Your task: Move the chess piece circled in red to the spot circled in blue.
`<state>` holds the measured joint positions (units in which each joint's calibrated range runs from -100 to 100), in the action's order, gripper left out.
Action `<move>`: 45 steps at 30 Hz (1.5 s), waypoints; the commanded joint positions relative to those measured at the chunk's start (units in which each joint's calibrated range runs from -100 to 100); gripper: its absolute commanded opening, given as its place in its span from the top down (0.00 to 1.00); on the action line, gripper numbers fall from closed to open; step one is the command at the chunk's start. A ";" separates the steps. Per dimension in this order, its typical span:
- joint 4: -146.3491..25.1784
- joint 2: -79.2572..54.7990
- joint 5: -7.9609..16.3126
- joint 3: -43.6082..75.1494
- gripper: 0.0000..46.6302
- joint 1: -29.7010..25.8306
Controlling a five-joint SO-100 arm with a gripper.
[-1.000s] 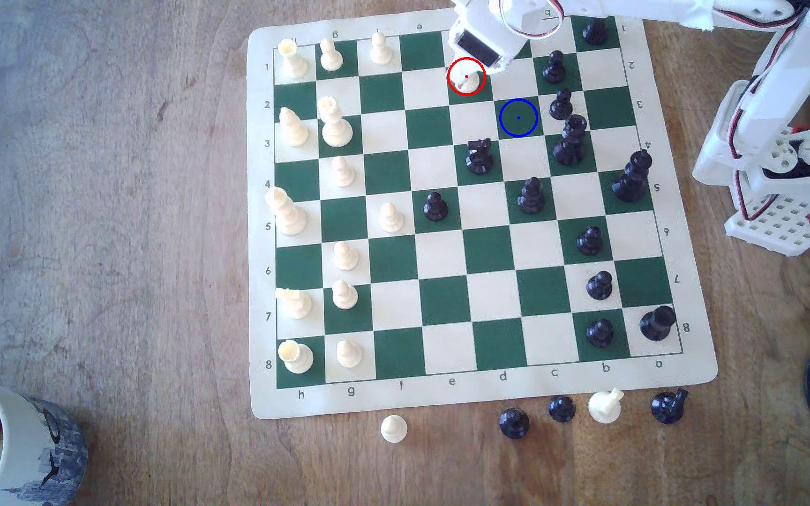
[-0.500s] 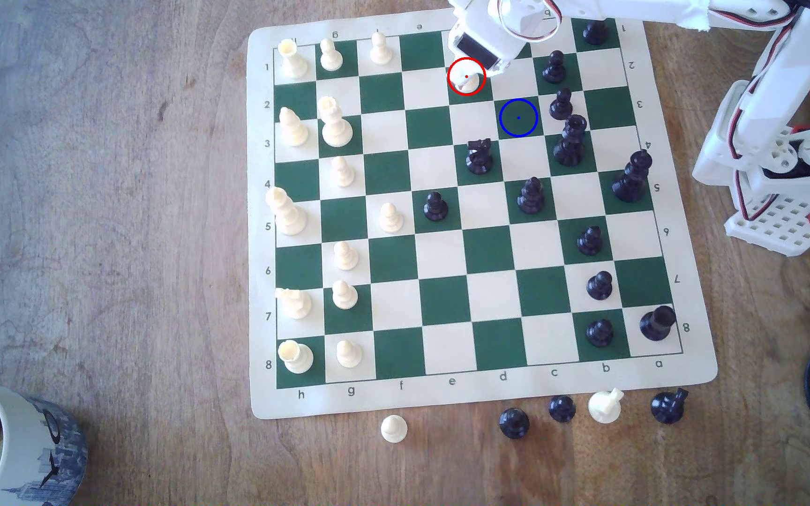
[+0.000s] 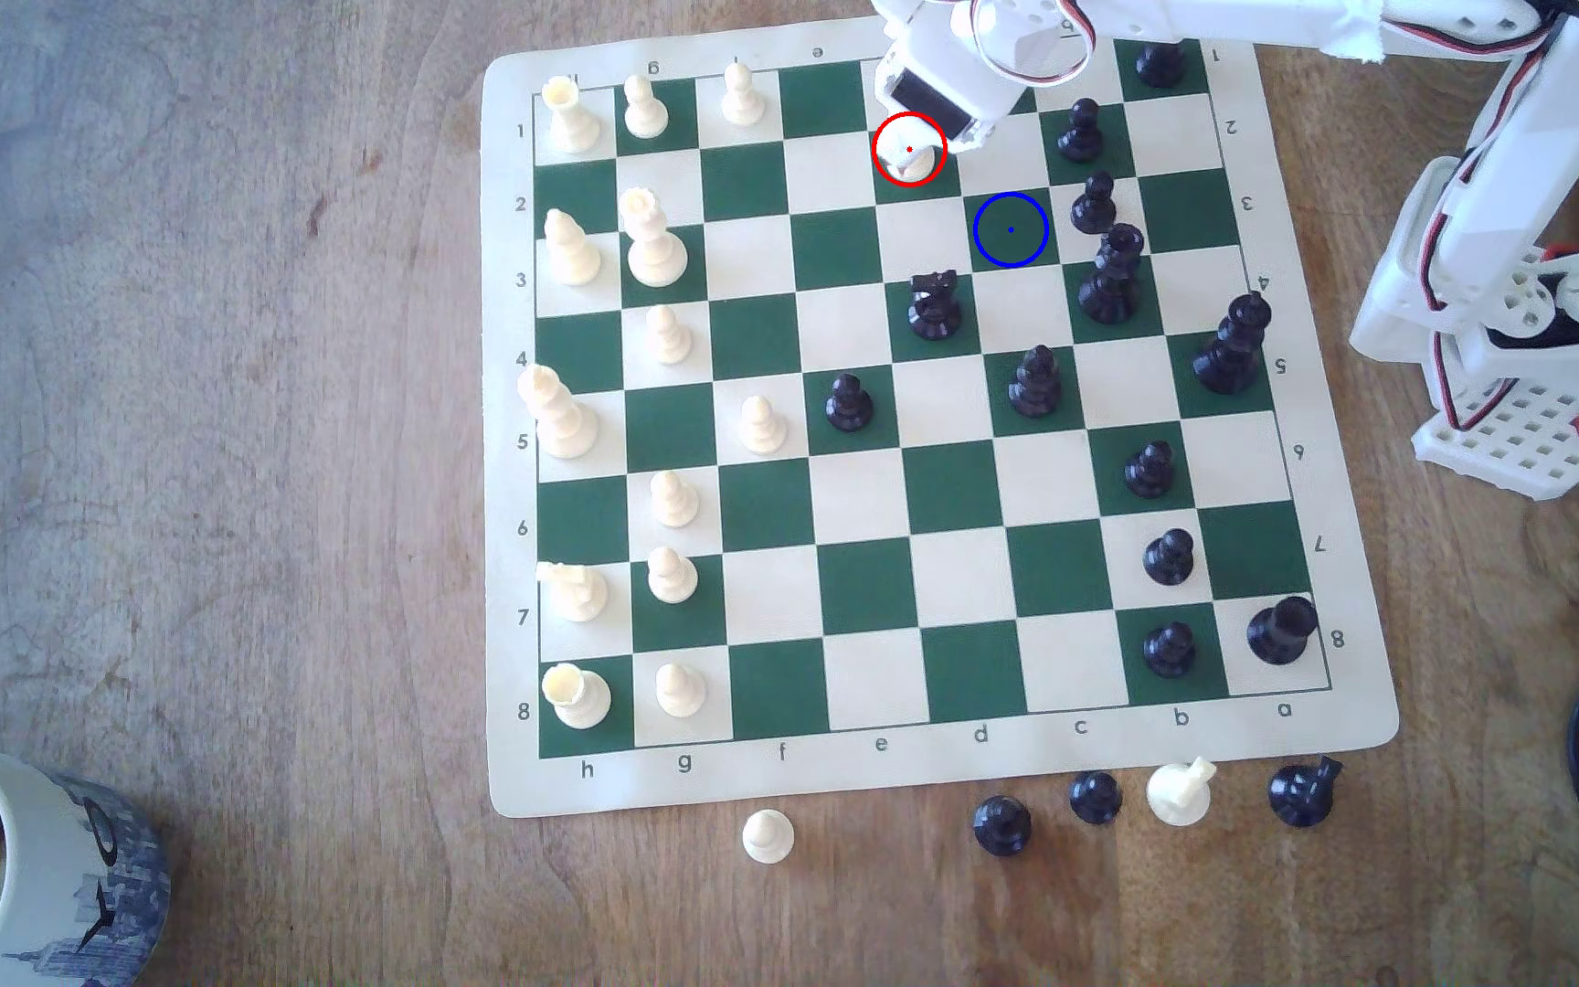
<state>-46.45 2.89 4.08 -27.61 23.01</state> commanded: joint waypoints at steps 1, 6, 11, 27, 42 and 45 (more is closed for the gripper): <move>0.67 1.44 -0.39 0.68 0.79 -0.21; 0.92 1.61 -0.49 0.68 0.82 -0.05; 0.92 2.29 -0.54 0.41 0.86 0.03; -1.95 10.86 -1.17 1.68 0.94 0.65; -6.94 29.37 -2.44 -14.28 0.94 -0.21; -6.86 30.56 -2.49 -17.09 0.94 -0.37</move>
<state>-53.31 28.19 1.78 -43.24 23.16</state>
